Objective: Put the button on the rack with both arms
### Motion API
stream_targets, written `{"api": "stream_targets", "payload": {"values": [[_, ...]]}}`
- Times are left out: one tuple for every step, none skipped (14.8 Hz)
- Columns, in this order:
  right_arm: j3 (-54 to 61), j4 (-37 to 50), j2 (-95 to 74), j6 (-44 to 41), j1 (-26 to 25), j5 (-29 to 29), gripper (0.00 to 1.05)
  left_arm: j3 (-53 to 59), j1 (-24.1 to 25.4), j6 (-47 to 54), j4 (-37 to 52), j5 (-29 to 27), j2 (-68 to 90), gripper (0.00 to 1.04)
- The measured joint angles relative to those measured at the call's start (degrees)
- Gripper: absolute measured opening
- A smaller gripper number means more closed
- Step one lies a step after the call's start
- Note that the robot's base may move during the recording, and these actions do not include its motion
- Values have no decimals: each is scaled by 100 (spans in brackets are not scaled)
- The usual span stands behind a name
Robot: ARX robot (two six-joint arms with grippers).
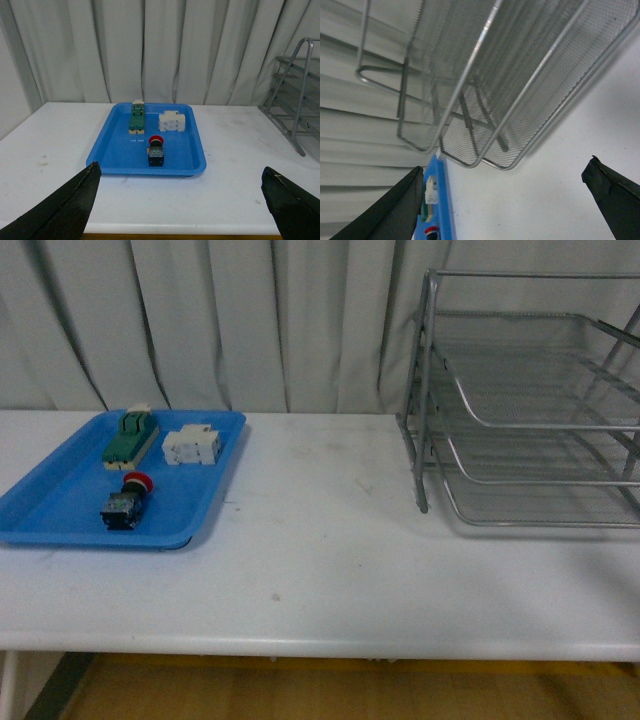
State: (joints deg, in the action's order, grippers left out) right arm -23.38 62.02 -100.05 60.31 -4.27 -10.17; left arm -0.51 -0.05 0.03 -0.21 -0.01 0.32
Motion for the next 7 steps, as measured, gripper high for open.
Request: {"api": "stream_targets", "payload": {"values": [[-118,2,-197,72,44,55,98,0,0,0,0,0,0,98],[-195,31,-315,96,76,81,98,0,0,0,0,0,0,98],[-490,-26,-592,199,173,188,98,0,0,0,0,0,0,98],[-809,-70,-793,310,251,297,98,0,0,0,0,0,0,98],[-1060,-105,-979,391,304,385,98,0,0,0,0,0,0,98],[-1320,-184,-1222,503,350,472,98,0,0,0,0,0,0,98],[-1565,-275,-1484,612,398,564,98,0,0,0,0,0,0,98]]}}
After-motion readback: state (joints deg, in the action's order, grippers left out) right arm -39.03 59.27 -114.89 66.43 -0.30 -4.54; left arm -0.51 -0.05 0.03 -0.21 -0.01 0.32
